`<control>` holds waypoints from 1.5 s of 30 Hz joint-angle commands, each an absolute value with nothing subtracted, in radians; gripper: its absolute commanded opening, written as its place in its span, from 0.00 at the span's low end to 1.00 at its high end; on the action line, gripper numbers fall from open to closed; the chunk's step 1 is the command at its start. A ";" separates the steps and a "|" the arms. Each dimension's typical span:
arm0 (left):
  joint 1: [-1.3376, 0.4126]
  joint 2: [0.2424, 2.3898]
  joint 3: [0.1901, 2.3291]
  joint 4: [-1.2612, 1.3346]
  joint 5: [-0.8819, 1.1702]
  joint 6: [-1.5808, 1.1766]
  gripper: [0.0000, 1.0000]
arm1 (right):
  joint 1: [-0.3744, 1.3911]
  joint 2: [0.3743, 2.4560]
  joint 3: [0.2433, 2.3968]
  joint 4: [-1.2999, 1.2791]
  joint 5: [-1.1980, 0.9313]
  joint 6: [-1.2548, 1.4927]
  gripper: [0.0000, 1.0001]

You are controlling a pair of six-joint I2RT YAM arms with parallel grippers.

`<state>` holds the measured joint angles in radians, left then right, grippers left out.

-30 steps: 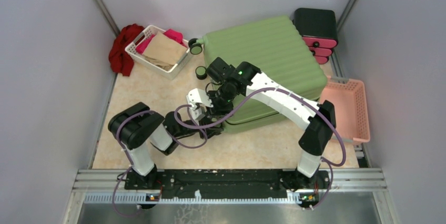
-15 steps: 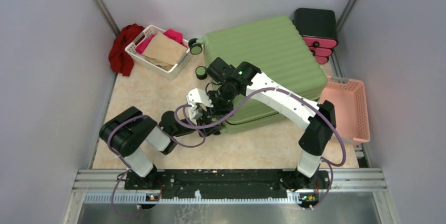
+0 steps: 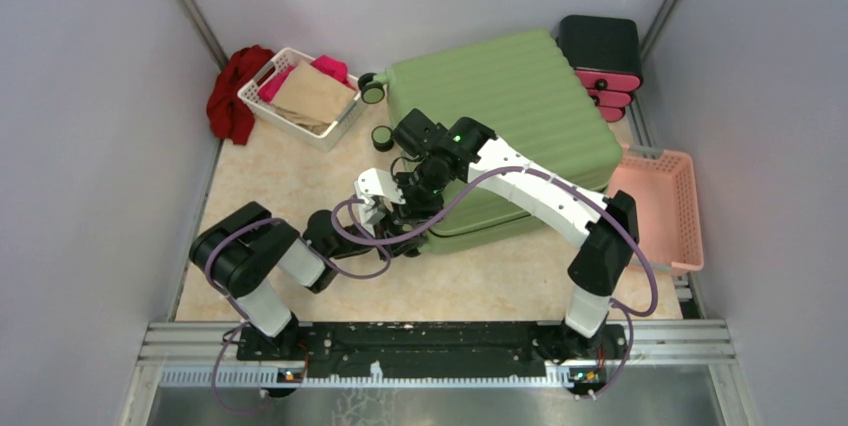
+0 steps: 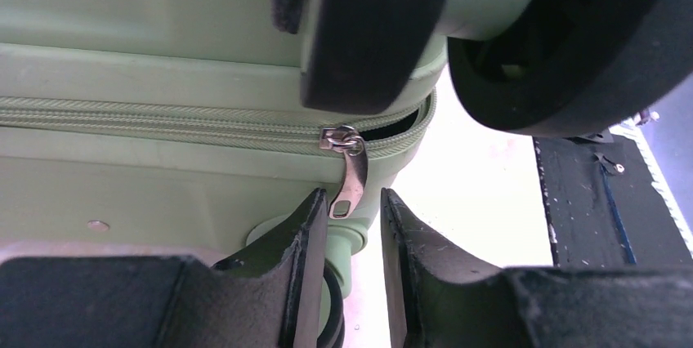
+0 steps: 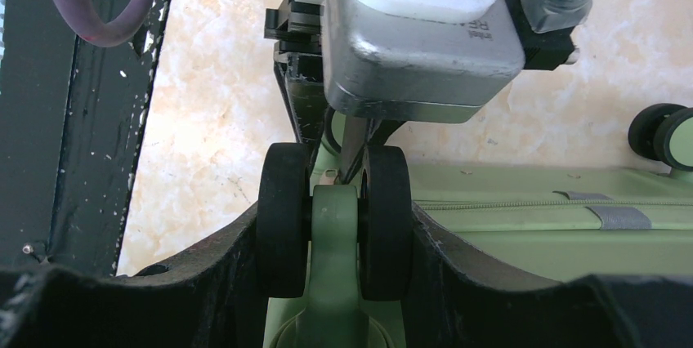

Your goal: Open, take out, and arrange the luggage

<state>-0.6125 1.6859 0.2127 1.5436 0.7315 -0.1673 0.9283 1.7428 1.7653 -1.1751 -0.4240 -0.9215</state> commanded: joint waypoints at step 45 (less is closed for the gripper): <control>-0.722 1.523 0.149 1.631 0.366 -0.281 0.25 | 0.936 1.700 1.831 -1.237 -0.511 -0.891 0.00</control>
